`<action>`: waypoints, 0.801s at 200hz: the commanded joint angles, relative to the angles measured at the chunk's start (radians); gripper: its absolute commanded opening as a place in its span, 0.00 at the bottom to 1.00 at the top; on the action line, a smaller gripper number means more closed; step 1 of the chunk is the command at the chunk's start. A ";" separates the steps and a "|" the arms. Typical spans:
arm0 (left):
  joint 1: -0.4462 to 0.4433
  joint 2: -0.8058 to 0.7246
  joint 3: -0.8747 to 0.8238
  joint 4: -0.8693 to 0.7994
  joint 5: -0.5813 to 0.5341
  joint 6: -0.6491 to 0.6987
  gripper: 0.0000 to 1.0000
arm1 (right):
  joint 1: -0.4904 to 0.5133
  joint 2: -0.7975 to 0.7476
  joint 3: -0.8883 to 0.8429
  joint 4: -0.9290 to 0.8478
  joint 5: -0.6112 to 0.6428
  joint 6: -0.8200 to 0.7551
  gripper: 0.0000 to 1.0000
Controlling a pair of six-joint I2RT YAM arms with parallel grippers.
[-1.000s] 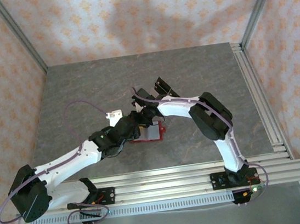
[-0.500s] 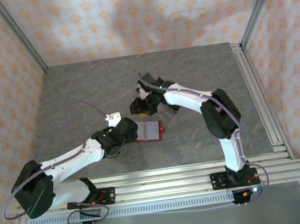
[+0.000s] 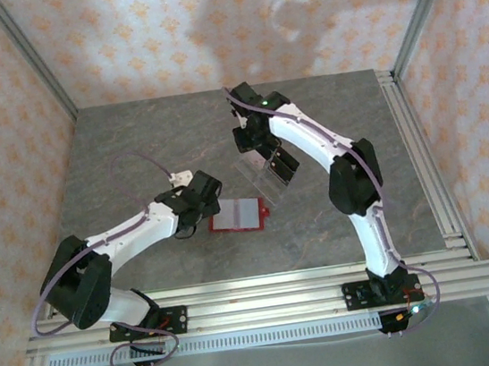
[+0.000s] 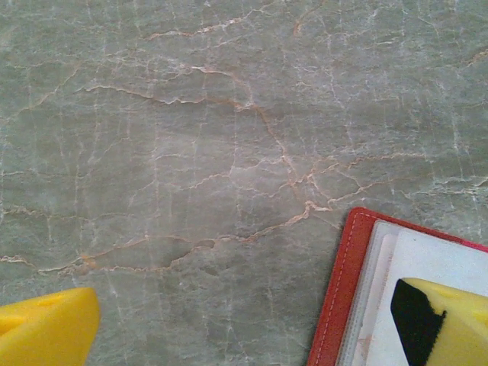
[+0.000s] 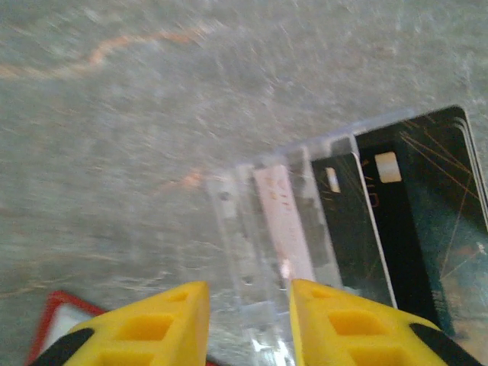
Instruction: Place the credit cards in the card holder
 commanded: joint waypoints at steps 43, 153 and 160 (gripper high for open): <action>0.022 0.027 0.026 -0.034 0.009 0.027 1.00 | 0.027 0.082 0.064 -0.117 0.198 -0.108 0.29; 0.023 0.040 0.020 -0.017 0.018 0.030 1.00 | 0.043 0.150 0.137 -0.137 0.200 -0.125 0.26; 0.023 0.041 0.019 -0.017 0.019 0.030 1.00 | 0.043 0.152 0.141 -0.140 0.210 -0.129 0.26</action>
